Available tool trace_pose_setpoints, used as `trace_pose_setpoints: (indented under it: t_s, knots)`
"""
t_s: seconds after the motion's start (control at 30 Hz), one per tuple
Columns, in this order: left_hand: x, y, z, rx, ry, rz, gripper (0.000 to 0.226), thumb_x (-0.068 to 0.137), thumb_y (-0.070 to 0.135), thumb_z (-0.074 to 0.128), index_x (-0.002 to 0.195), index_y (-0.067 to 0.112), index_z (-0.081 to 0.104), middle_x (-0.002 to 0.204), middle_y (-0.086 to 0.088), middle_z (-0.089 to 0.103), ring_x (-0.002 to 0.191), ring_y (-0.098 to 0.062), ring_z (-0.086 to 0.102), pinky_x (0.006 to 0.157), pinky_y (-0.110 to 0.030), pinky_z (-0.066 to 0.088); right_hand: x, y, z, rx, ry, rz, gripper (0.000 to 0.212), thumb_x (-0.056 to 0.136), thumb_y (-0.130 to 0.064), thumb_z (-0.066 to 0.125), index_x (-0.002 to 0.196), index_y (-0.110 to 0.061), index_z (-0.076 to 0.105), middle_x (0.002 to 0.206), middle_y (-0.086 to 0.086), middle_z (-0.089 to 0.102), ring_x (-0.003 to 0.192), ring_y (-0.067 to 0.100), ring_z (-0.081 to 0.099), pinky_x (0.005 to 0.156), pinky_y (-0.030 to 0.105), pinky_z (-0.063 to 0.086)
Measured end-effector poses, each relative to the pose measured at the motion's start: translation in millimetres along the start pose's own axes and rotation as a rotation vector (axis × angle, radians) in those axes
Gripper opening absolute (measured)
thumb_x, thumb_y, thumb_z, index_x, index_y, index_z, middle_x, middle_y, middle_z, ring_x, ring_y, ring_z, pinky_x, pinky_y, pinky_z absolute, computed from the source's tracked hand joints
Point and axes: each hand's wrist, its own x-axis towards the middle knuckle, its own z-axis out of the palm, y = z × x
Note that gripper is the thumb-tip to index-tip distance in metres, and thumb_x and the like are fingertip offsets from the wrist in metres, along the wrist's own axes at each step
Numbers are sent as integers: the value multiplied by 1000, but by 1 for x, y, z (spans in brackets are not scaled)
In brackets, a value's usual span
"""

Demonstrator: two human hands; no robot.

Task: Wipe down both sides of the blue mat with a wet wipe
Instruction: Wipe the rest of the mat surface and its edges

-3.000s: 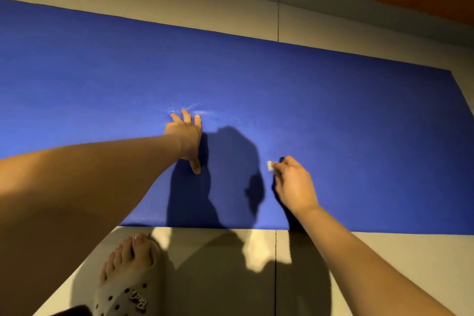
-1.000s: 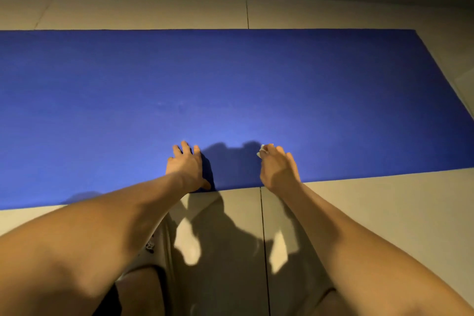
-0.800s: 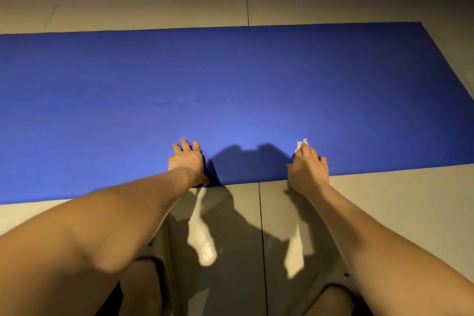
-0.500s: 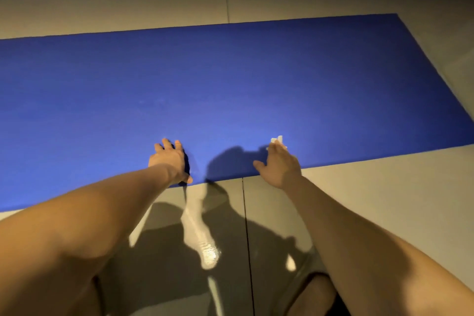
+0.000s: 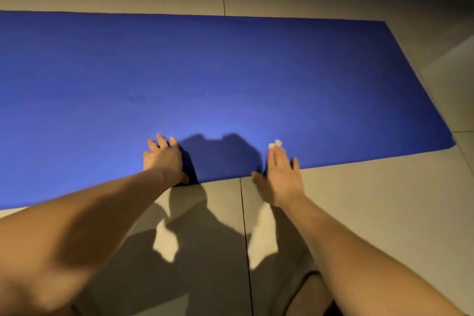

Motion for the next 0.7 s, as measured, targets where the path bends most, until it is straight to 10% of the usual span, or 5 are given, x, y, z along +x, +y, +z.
trace_pose_setpoints:
  t_s: [0.2,0.53,0.7]
  knots:
    - [1,-4,3,34,23,16,122,79,73,66,159,9,0,162,-24,5,146,-46,17,108,-44,37,5,-11,-1,35,-32,272,97,96,-72,23,159,1,7,168,14,2,155,29,3,124,50,13]
    - [-3,-2,-4,7,6,14,119,79,70,69,158,7,5,161,-25,6,146,-47,17,108,-45,38,-29,-48,10,-142,-41,-210,90,96,-67,20,160,-6,5,169,7,-1,156,23,5,123,49,18]
    - [-4,-2,-3,7,21,13,116,80,69,68,157,7,7,160,-24,10,144,-46,21,109,-45,38,-16,28,-3,-138,-52,150,91,99,-68,24,160,-6,-1,169,9,-6,156,25,1,124,46,15]
